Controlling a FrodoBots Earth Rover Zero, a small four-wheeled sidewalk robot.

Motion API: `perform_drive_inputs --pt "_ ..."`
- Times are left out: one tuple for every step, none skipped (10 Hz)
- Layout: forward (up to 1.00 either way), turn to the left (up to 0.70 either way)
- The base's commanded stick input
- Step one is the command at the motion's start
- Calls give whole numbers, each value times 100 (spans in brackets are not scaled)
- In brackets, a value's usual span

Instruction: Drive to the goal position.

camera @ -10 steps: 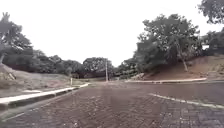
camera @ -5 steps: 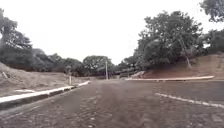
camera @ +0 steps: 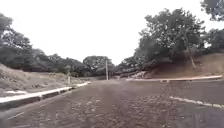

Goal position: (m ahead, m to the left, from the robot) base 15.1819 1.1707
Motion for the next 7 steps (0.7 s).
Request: perform_drive_inputs --pt "100 0" --pt "100 0" --pt "100 0" --pt "100 0" --pt "100 0" --pt "100 0" --pt "100 0"
